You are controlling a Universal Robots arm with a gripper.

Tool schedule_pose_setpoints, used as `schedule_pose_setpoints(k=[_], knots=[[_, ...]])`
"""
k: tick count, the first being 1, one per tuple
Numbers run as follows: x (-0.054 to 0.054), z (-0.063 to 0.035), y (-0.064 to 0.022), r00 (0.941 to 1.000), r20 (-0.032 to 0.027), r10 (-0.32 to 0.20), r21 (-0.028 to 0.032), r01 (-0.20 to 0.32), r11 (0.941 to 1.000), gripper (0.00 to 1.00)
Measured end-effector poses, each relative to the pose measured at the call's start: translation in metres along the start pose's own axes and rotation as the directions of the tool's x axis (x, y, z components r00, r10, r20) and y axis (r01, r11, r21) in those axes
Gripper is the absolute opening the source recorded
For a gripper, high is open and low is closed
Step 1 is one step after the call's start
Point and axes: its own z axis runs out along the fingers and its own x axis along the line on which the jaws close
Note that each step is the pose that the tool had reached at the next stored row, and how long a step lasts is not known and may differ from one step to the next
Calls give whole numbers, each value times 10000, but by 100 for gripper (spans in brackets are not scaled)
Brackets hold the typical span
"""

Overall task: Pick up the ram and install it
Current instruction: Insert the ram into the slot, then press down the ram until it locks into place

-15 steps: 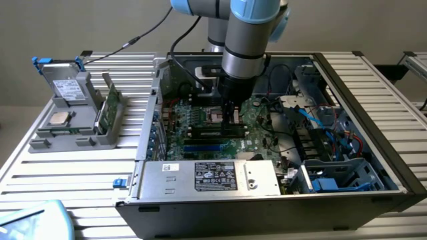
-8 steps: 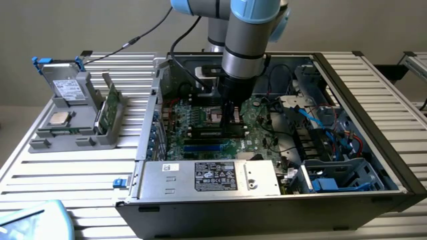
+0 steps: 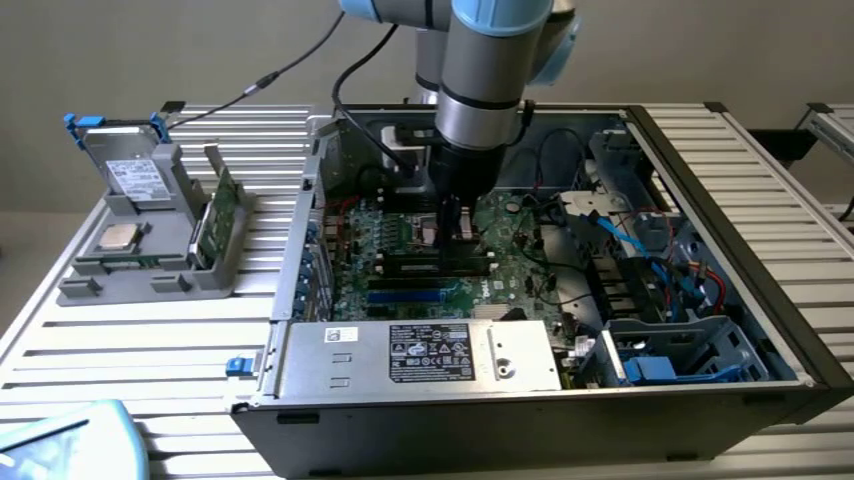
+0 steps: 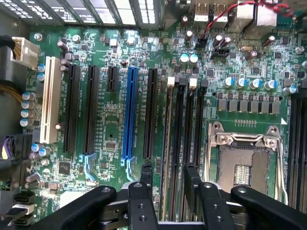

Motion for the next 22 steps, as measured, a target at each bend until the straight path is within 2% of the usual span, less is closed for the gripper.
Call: schedule_pose_setpoints(k=[5, 10, 11, 13, 14, 16, 22], knots=[[-9, -70, 104, 10000, 9, 0, 0, 0, 10000, 40], [-8, -109, 118, 10000, 25, -1, 3, 1, 10000, 40], [-8, -109, 118, 10000, 25, -1, 3, 1, 10000, 38], [-8, -109, 118, 10000, 25, 0, 3, 0, 10000, 25], [-8, -109, 118, 10000, 24, -1, 3, 1, 10000, 25], [-8, -110, 118, 10000, 23, 0, 3, 0, 10000, 13], [-8, -109, 118, 10000, 24, 0, 5, 0, 10000, 11]])
